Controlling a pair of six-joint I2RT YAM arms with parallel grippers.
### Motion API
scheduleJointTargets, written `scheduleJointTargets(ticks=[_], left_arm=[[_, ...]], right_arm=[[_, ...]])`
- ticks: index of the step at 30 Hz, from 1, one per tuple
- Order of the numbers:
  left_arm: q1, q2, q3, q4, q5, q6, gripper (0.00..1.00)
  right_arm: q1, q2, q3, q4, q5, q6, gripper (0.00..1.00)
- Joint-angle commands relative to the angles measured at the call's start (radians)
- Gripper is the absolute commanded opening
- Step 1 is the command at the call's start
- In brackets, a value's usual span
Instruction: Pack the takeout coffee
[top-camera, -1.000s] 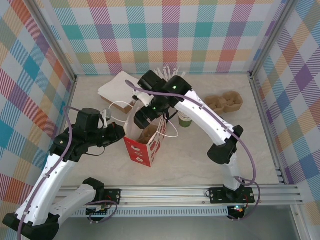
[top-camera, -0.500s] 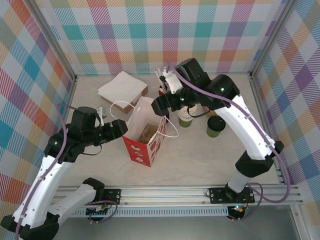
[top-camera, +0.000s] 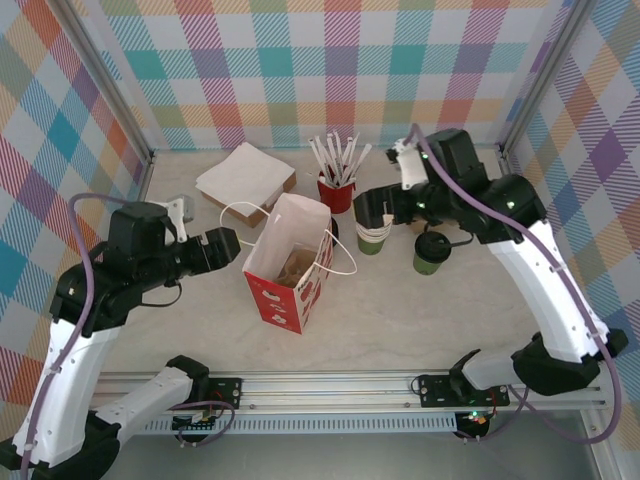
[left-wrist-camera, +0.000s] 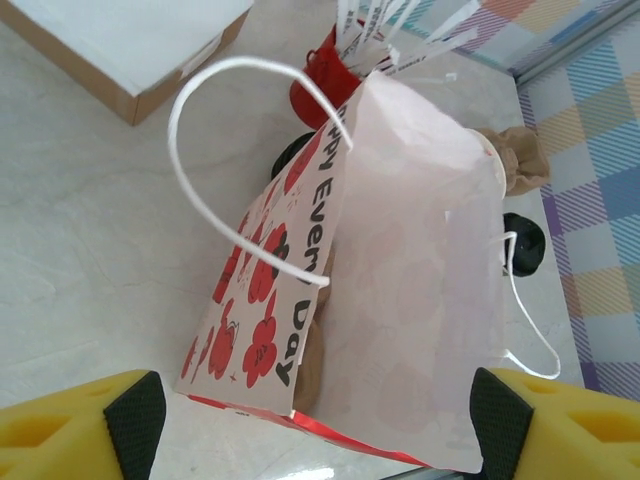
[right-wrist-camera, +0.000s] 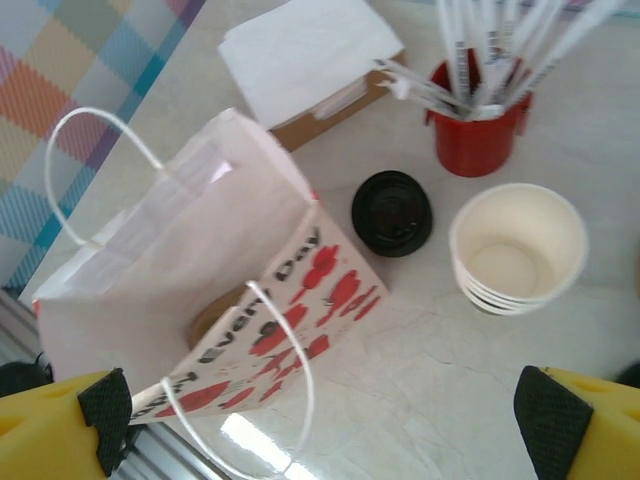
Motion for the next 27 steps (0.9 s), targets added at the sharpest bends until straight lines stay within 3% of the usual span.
scheduleJointTargets(ticks=[1,5,14,21,27], left_arm=[[-0.010,0.037,0.080,-0.064,-0.015,0.109,0.81],[-0.009,0.096,0.166,-0.086,-0.019,0.169,0.81],[-0.010,0.276,0.341,-0.109,0.046,0.319,0.78],[-0.014,0.449,0.470,-0.132,0.163,0.471,0.80],[-0.017,0.603,0.517,-0.168,0.136,0.574,0.80]], right_arm=[[-0.049,-0.055,-0.064,0.015,-0.008,0.029,1.00],[-0.096,-0.105,-0.167,0.013,-0.005,0.047,1.00],[-0.097,-0.166,-0.366,0.000,0.114,0.067,1.00],[-0.098,-0.171,-0.408,-0.025,0.197,0.069,1.00],[-0.098,-0.176,-0.422,-0.033,0.218,0.066,1.00]])
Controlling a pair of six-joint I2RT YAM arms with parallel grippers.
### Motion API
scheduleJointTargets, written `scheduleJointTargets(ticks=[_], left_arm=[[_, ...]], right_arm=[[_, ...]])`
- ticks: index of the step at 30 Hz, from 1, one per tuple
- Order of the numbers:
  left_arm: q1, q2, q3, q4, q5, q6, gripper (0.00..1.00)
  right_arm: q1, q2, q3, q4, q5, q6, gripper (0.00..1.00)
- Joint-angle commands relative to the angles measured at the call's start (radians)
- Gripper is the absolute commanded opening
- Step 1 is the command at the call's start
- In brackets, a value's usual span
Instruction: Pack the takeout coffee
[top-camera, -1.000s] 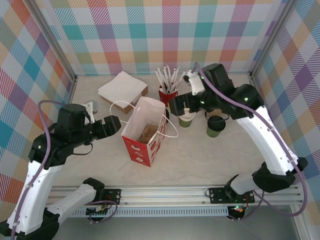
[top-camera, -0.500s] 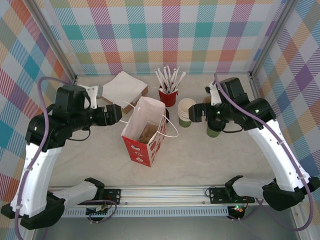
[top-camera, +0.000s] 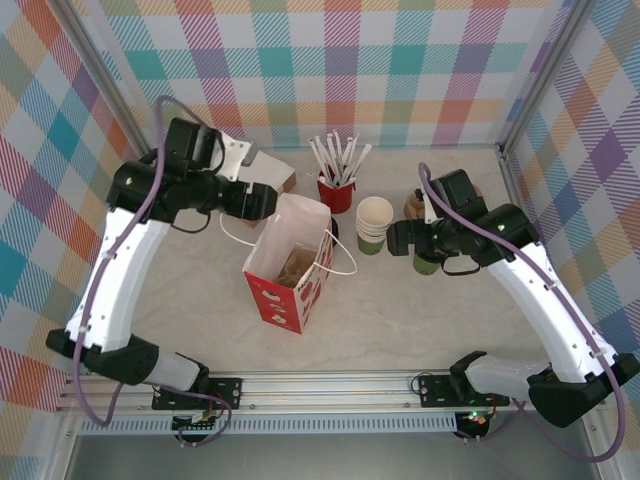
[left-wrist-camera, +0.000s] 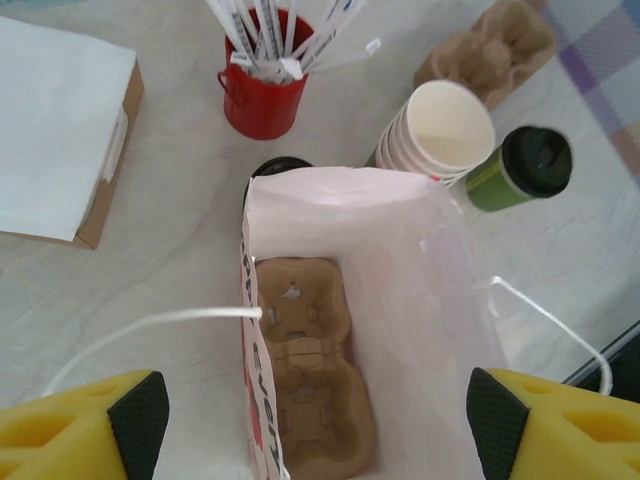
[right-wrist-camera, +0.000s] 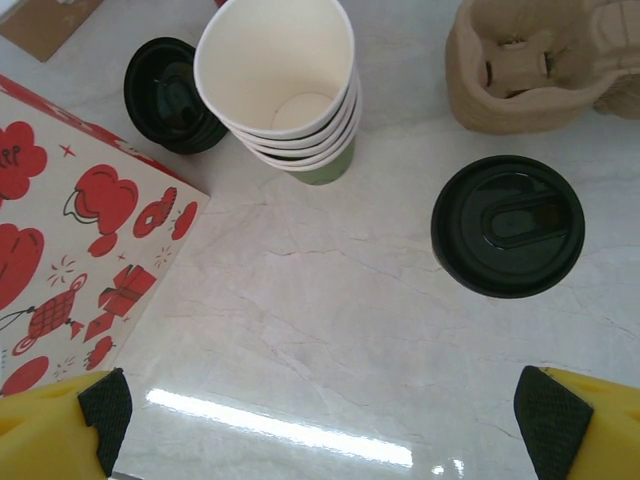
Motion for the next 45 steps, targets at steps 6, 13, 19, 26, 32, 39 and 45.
scheduleJointTargets(ticks=[6,13,19,26,32,39,45], left_arm=[[-0.015,0.205,0.099,-0.066,-0.050,0.149,0.78],[-0.017,0.339,0.170,-0.068,-0.085,0.166,0.68],[-0.020,0.379,0.174,-0.065,-0.109,0.153,0.47],[-0.033,0.301,0.124,-0.056,-0.130,0.001,0.18],[-0.041,0.116,-0.044,-0.010,-0.191,-0.231,0.09],[-0.041,-0.041,-0.241,0.086,-0.243,-0.467,0.05],[-0.024,-0.040,-0.313,0.141,-0.283,-0.560,0.04]], right_arm=[[-0.005,-0.018,-0.028,-0.016,0.021,0.016,1.00],[-0.005,-0.020,-0.041,-0.012,0.019,0.019,1.00],[-0.005,-0.020,-0.048,-0.009,0.018,0.018,1.00],[-0.008,-0.016,-0.060,0.004,0.019,0.024,1.00],[-0.062,-0.014,-0.071,0.024,-0.055,0.010,1.00],[-0.188,0.037,-0.076,-0.007,-0.115,-0.039,1.00],[-0.277,0.089,-0.156,-0.001,-0.111,-0.037,1.00]])
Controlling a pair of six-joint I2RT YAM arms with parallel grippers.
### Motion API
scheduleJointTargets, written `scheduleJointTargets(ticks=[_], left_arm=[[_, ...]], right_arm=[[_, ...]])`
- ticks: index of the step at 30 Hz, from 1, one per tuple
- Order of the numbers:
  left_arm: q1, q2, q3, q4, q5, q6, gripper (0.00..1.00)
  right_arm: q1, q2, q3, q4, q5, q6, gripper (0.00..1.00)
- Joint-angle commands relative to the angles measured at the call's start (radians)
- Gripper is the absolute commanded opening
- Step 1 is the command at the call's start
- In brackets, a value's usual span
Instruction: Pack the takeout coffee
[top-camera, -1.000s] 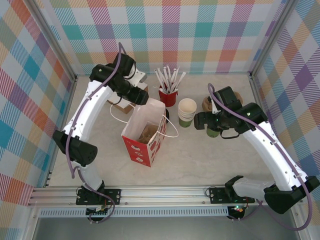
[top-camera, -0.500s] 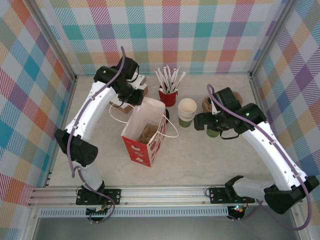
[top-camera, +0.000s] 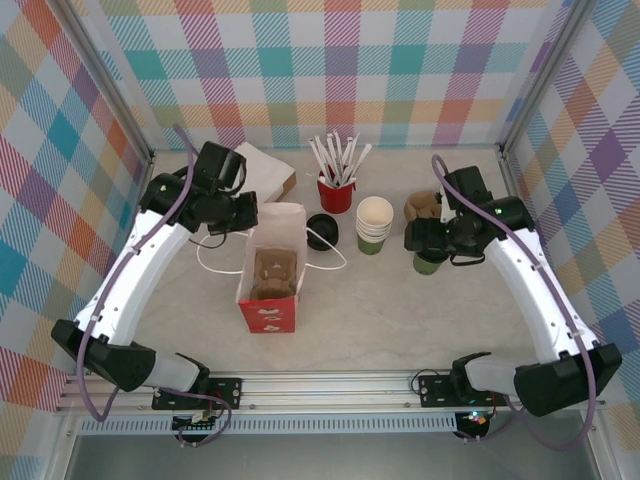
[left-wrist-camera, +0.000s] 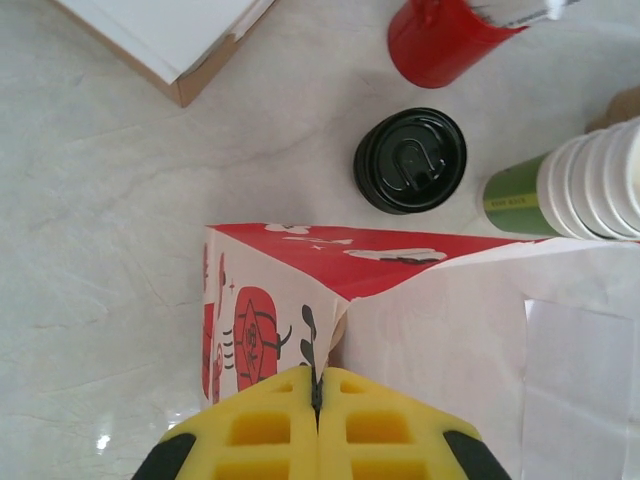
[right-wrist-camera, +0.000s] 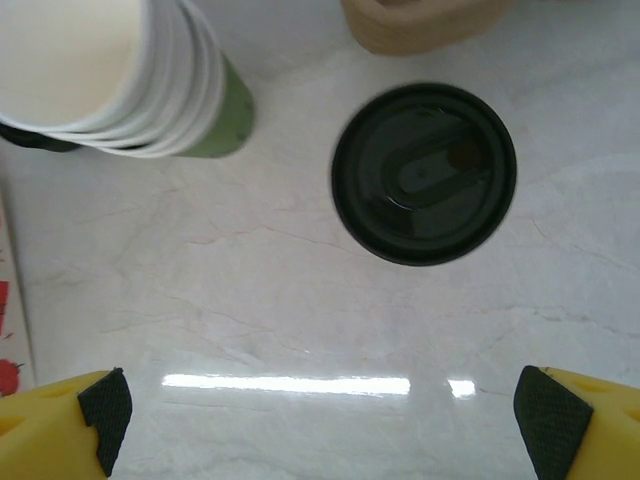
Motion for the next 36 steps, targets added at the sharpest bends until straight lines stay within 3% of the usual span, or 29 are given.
scheduleJointTargets(ticks=[1,8,12,18,22,27,36], left_arm=[[0.016,0.014,-0.030,0.066,-0.024,-0.106,0.04],[0.087,0.008,-0.065,0.128,0.038,-0.150,0.08],[0.110,-0.002,-0.074,0.141,0.062,-0.142,0.22],[0.128,-0.049,-0.054,0.093,0.047,-0.056,0.61],[0.134,-0.098,-0.050,0.054,0.019,-0.001,0.71],[0.137,-0.153,-0.047,0.001,-0.015,0.034,0.78],[0.138,-0.207,-0.072,-0.018,-0.021,0.046,0.81]], right_arm=[[-0.030,0.032,-0.048,-0.003,-0.010,-0.014,1.00],[-0.094,0.086,-0.161,0.072,-0.029,-0.008,1.00],[-0.108,0.149,-0.179,0.118,-0.055,-0.013,1.00],[-0.135,0.248,-0.167,0.170,-0.055,-0.023,1.00],[-0.153,0.307,-0.138,0.181,-0.059,-0.035,1.00],[-0.176,0.366,-0.105,0.199,-0.068,-0.051,1.00],[-0.183,0.450,-0.028,0.207,-0.084,-0.099,1.00]])
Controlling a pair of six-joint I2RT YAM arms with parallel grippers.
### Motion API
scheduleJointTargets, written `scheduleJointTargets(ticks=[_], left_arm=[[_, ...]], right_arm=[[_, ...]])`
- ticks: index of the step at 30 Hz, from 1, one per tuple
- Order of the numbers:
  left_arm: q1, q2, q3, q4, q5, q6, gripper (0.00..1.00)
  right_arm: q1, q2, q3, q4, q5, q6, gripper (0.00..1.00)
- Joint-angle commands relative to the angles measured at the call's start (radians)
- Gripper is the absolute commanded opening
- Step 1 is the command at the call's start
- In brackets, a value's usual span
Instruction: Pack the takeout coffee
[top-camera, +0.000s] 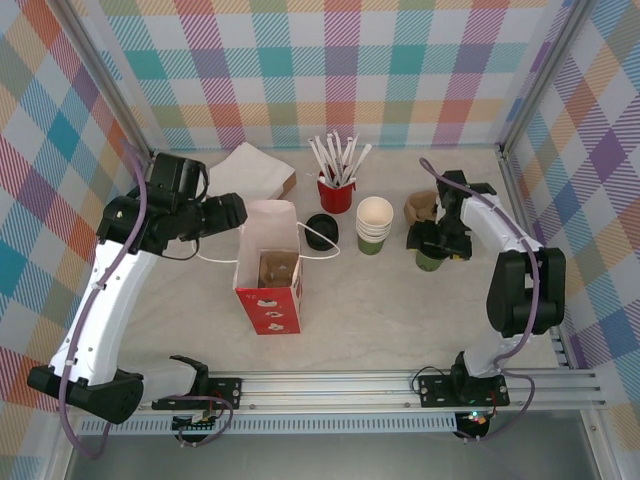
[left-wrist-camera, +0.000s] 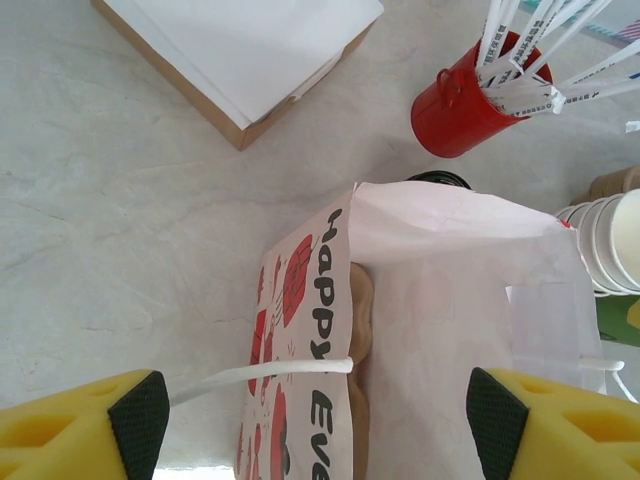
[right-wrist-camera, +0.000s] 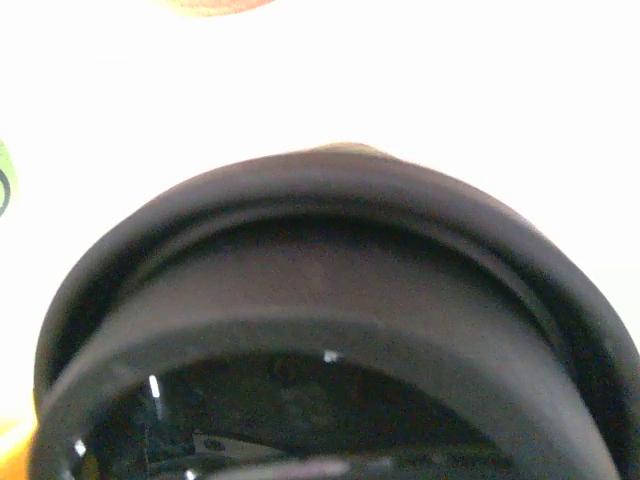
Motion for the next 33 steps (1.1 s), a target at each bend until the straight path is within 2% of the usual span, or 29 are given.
scheduleJointTargets(ticks=[1,17,33], left_arm=[[0.012,-0.020,-0.012,-0.031,-0.017,0.020,0.81],[0.012,-0.025,-0.022,-0.043,-0.013,0.032,0.83],[0.012,-0.031,-0.033,-0.035,-0.004,0.031,0.84]], right_arm=[[-0.005,0.027,0.046,0.001,-0.015,-0.038,1.00],[-0.008,0.126,0.140,-0.147,0.031,-0.074,1.00],[-0.008,0.200,0.210,-0.183,0.052,-0.103,0.99]])
